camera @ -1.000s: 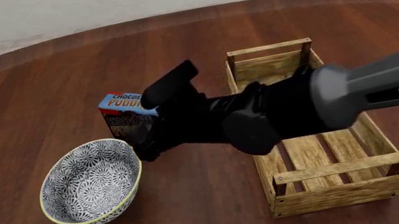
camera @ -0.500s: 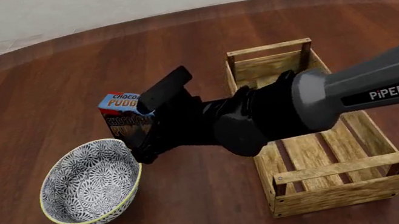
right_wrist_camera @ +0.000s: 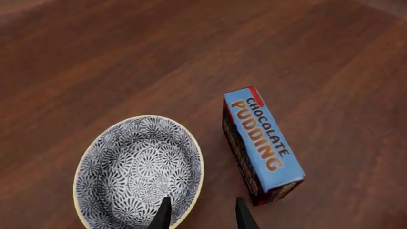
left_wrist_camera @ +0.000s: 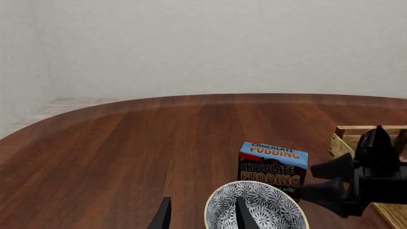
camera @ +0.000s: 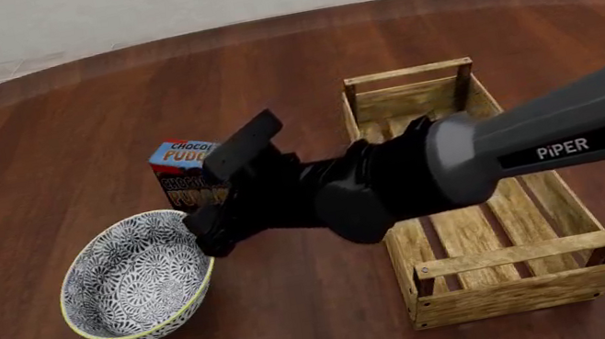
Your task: Pick up the bowl on the left and put it in the tray.
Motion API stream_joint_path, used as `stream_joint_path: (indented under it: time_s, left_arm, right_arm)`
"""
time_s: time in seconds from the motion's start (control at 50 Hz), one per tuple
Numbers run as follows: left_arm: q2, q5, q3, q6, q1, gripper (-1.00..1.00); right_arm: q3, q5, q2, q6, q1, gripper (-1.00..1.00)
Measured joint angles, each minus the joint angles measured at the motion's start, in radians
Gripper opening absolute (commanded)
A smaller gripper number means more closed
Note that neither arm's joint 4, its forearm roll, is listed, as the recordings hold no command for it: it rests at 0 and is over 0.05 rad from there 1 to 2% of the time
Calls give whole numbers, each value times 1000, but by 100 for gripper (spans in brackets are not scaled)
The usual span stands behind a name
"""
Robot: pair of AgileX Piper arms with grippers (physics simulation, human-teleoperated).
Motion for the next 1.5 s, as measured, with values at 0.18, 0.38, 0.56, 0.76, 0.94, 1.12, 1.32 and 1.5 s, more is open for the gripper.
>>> stream_joint_path:
  time_s: [0.18, 0.38, 0.56, 0.76, 0.94, 1.12, 1.32, 1.5]
  left_arm:
    - [0, 0, 0, 0, 0, 100]
    - [0, 0, 0, 0, 0, 100]
    - [0, 0, 0, 0, 0, 100]
    - [0, 0, 0, 0, 0, 100]
    - [0, 0, 0, 0, 0, 100]
    - [0, 0, 0, 0, 0, 100]
    - [0, 0, 0, 0, 0, 100]
    - [0, 0, 0, 0, 0, 100]
  right_arm:
    - [-5, -4, 12, -2, 6, 100]
    - [-15, -6, 24, -3, 10, 100]
    - [-28, -5, 38, -3, 9, 100]
    - [-40, -6, 50, -2, 7, 100]
    - [-50, -7, 63, 2, 2, 100]
    - [-61, -10, 79, 7, -3, 100]
    - [-74, -6, 94, 6, -8, 100]
    - [-81, -3, 105, 3, -9, 100]
